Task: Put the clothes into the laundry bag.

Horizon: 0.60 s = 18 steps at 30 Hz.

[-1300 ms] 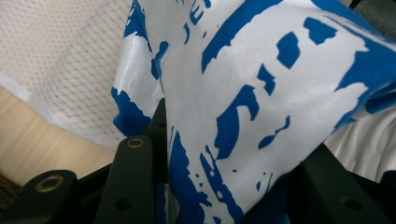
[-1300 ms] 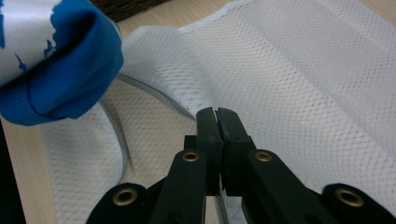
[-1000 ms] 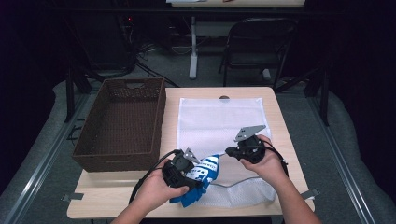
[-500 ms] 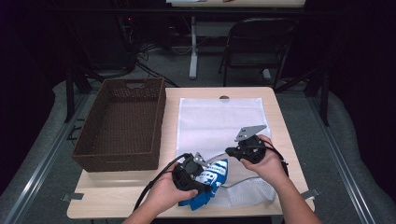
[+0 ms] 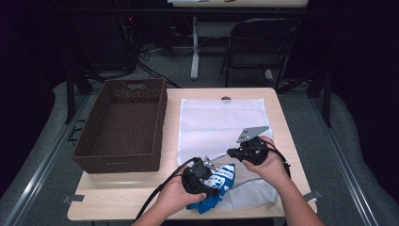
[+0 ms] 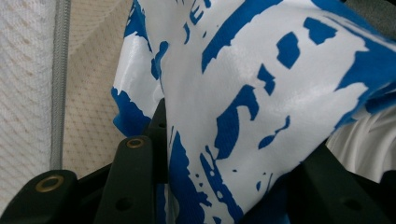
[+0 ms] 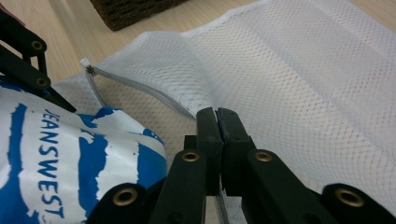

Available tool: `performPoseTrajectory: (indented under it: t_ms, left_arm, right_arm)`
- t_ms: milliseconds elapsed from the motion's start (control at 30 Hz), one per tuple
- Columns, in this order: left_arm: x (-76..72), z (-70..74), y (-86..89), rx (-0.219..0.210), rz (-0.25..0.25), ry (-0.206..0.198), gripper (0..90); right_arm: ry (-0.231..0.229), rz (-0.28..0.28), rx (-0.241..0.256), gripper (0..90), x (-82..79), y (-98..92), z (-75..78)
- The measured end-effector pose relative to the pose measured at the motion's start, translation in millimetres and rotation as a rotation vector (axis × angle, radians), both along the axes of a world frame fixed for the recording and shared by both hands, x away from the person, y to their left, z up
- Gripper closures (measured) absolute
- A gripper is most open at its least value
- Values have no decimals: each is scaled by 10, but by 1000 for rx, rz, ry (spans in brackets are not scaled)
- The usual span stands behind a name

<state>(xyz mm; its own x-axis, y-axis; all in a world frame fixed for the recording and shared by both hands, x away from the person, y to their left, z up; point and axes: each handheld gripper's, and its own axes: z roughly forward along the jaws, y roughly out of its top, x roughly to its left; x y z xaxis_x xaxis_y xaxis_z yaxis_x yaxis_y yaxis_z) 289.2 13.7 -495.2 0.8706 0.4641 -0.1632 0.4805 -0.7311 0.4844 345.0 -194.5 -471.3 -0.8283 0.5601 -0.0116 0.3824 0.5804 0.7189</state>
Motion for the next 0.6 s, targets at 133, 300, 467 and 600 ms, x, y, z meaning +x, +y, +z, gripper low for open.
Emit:
performPoseTrajectory:
  t_ms: [133,300,467,600]
  left_arm:
    - [20,-36,-53,0,5,-7,598]
    - [51,-109,-92,13,16,-9,598]
    - [76,-210,-99,-1,43,-7,598]
    - [92,-270,-105,-17,65,-4,598]
  right_arm:
    - [0,2,1,882,-1,2,1]
    - [-2,3,2,882,-3,-1,3]
    - [-4,3,1,882,-13,-1,8]
    - [-3,4,1,882,-17,5,8]
